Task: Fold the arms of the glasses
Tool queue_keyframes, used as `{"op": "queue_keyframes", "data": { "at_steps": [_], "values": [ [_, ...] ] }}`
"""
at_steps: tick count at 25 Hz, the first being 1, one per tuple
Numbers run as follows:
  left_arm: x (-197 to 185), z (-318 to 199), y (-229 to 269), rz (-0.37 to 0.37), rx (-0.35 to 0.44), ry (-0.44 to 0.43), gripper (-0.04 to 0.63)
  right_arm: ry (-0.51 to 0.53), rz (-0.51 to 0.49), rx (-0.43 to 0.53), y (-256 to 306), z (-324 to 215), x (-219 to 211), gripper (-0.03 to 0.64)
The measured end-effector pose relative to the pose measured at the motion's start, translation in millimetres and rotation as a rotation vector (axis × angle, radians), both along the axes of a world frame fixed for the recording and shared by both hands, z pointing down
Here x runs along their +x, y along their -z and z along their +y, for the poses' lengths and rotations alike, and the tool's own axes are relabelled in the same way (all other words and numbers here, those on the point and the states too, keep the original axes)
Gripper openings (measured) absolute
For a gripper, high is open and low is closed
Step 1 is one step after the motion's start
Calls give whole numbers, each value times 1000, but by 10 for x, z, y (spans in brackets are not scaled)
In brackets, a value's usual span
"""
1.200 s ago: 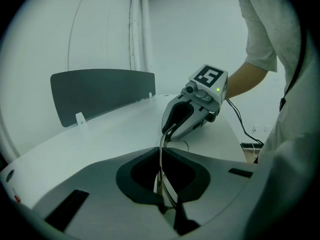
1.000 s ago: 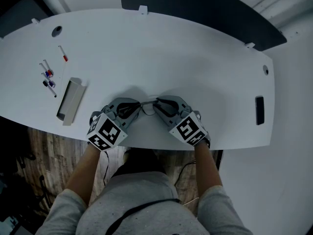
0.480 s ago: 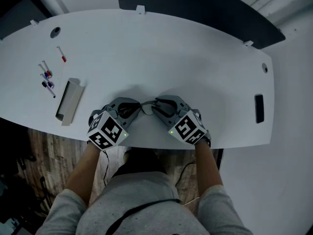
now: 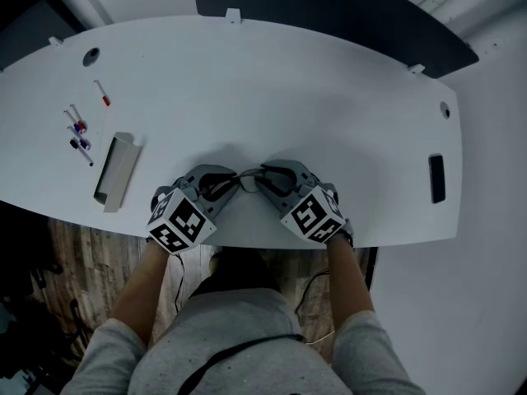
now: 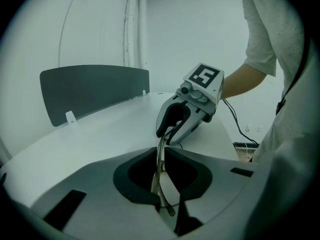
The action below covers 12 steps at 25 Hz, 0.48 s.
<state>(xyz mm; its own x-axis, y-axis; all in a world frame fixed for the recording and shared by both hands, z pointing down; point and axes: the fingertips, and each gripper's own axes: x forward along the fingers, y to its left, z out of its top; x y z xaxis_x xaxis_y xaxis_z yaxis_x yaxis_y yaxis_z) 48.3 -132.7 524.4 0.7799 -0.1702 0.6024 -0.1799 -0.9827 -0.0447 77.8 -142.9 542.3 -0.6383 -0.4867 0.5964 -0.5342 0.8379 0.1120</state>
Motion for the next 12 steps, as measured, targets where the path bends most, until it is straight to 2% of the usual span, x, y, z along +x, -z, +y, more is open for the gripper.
{"op": "queue_keyframes", "data": {
  "at_steps": [2, 7, 12],
  "values": [
    [-2, -1, 22, 27, -10, 14, 100, 6, 13, 1, -14, 2, -3, 114],
    [-21, 4, 29, 39, -7, 8, 109, -2, 13, 1, -11, -4, 0, 114],
    [-54, -9, 106, 87, -5, 31, 107, -7, 1, -11, 1, 14, 4, 135]
  ]
}}
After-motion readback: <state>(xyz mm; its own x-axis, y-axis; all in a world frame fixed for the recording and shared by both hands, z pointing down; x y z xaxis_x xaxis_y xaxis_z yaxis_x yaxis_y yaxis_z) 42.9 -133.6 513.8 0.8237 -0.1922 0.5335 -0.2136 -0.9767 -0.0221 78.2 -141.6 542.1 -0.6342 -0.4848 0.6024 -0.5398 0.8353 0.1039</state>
